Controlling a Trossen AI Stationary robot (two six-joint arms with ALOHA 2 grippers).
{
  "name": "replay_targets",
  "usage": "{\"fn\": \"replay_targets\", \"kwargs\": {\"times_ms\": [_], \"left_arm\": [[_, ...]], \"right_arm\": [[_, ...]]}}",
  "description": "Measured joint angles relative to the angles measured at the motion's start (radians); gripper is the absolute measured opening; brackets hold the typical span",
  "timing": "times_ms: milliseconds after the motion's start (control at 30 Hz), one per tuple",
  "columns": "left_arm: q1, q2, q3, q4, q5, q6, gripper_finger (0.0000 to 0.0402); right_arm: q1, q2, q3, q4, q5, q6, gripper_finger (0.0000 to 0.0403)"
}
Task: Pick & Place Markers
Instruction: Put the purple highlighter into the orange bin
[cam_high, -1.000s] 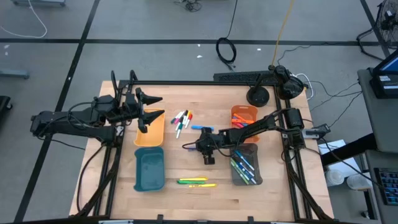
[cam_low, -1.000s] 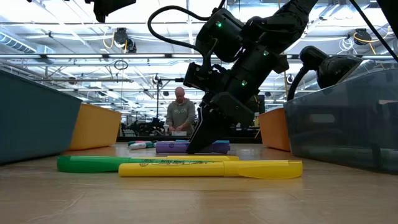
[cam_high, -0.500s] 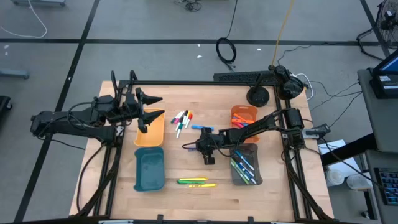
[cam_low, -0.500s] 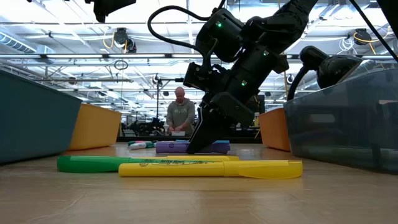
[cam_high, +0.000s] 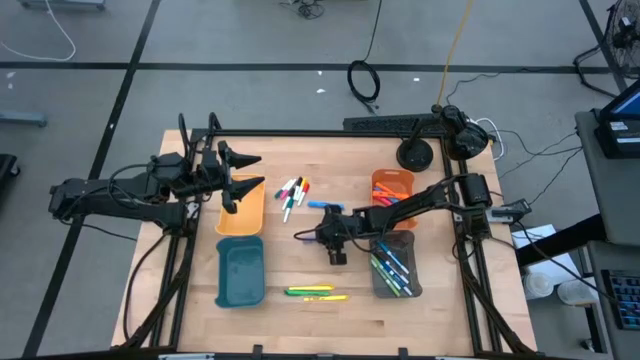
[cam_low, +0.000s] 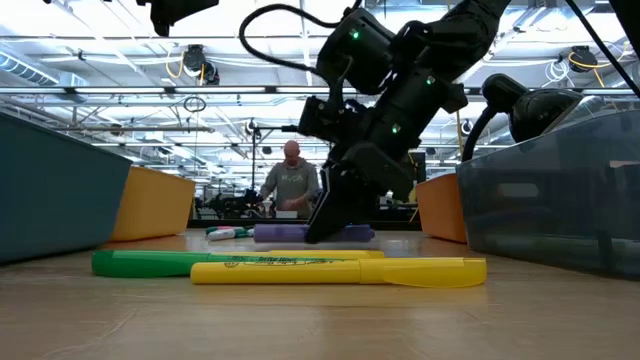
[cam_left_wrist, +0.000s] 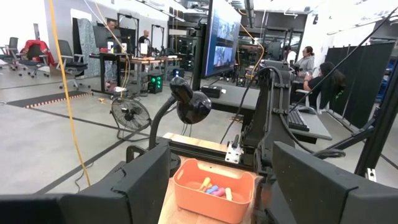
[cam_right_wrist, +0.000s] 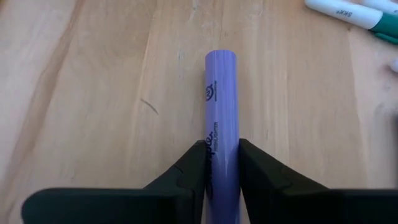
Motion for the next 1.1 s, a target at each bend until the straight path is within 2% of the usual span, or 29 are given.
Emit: {"fn": "replay_targets", "kwargs": {"times_ms": [300,467,767,867,1100], "left_arm": [[0.0,0.0,0.0,0.0,0.0,0.0,0.0282],[0.0,0.0,0.0,0.0,0.0,0.0,0.0282],[0.0,0.0,0.0,0.0,0.0,0.0,0.0282],[0.0,0.0,0.0,0.0,0.0,0.0,0.0282],[0.0,0.0,0.0,0.0,0.0,0.0,0.0282]], "right_arm": [[0.015,-0.039,0.003,0.015,0.001,-0.002,0.0063],[0.026,-0.09,0.002,-0.038,0.005,-0.004,0.007],[0.04,-0.245,0.002,-0.25,0.012,0.053,0.0064],[0.052,-0.296,0.001,-0.324,0.082,0.093,0.0068],[0.103,-0.395,0.001,-0.504,0.322,0.193,0.0065]]}}
